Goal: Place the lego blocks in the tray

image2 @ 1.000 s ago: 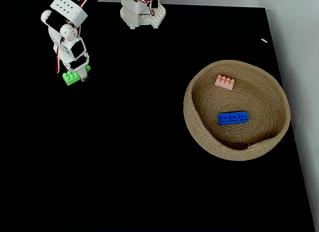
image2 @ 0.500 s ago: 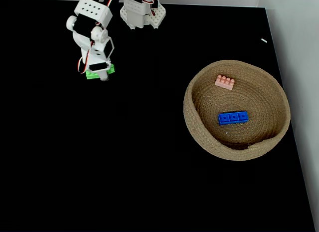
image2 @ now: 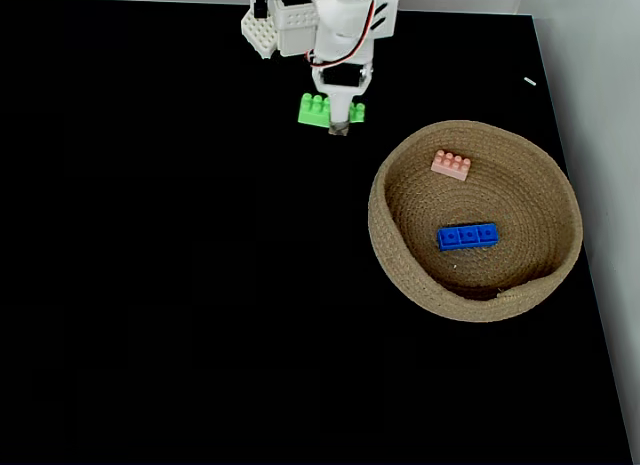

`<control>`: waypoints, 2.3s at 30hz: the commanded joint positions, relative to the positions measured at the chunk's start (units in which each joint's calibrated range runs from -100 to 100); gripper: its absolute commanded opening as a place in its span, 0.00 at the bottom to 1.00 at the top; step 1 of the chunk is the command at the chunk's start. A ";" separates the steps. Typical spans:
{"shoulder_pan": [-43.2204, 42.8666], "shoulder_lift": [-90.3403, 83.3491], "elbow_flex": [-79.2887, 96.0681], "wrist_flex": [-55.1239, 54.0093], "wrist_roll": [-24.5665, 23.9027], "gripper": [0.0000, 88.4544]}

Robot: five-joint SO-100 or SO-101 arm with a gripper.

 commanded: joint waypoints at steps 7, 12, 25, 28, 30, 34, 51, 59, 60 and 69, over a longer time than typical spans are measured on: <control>-7.79 -7.07 -1.04 -24.47 -10.45 0.00; -8.20 -8.27 7.99 -40.13 -9.67 0.07; -7.96 -7.93 11.36 -39.39 -12.65 0.40; -5.65 -7.84 12.64 -36.72 -11.87 0.41; -4.00 -8.01 14.37 -35.47 -10.31 0.41; 0.37 -8.44 15.38 -29.39 -7.03 0.46; 22.88 -46.62 70.19 -58.38 14.31 0.00; 19.91 -74.65 96.82 -56.54 17.39 0.00; 19.74 -76.54 97.91 -55.46 16.80 0.00; 17.93 -85.14 98.28 -45.05 16.02 0.00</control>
